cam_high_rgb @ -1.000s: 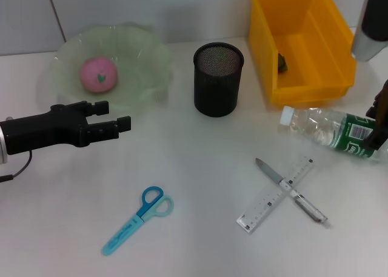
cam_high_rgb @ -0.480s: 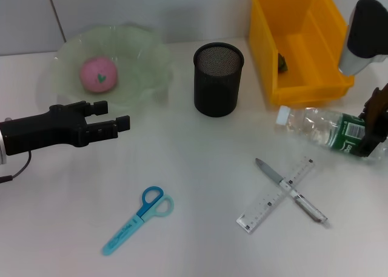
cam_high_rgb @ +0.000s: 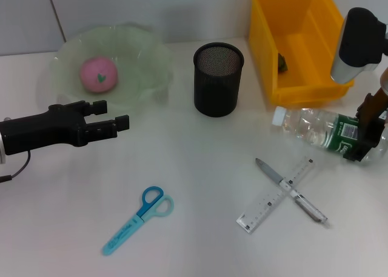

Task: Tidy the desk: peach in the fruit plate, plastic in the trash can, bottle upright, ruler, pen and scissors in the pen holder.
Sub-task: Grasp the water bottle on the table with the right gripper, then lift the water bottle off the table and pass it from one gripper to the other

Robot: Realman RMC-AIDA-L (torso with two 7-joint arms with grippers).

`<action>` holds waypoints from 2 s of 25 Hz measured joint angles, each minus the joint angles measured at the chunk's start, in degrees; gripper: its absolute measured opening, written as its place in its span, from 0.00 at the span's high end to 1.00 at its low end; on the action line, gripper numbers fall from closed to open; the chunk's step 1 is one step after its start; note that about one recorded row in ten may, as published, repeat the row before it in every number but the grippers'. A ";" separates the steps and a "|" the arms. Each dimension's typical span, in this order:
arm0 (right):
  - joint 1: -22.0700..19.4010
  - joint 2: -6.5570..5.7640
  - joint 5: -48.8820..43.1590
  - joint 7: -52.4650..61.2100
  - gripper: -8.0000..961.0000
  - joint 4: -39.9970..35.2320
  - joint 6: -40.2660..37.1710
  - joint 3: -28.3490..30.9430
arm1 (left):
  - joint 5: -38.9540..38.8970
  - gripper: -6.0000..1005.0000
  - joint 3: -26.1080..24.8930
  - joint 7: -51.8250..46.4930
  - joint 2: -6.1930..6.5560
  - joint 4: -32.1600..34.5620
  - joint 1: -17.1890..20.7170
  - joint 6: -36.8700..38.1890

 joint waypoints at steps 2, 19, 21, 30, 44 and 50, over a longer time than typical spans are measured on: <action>-0.07 0.04 0.00 0.00 0.20 0.00 0.18 0.00 | -0.02 0.19 0.00 0.00 0.05 0.00 0.01 0.03; -0.44 0.31 -0.01 -0.02 0.20 1.47 2.30 0.03 | -0.01 0.19 0.00 0.00 0.08 0.00 0.07 0.14; -0.50 0.35 -0.02 -0.02 0.20 1.52 2.39 0.03 | -0.01 0.19 -0.01 0.00 0.08 0.00 0.12 0.15; -1.78 1.15 -0.05 -0.05 0.20 -0.51 2.58 0.07 | -0.01 0.19 -0.05 0.00 0.12 0.00 0.27 0.76; -5.17 2.88 1.35 -1.77 0.20 -8.41 0.65 1.17 | 0.04 0.19 -0.71 0.01 0.25 -0.01 0.69 1.57; -6.31 2.83 4.44 -3.21 0.20 -10.65 -0.50 2.57 | 0.04 0.19 -0.71 0.01 0.25 0.00 0.69 1.56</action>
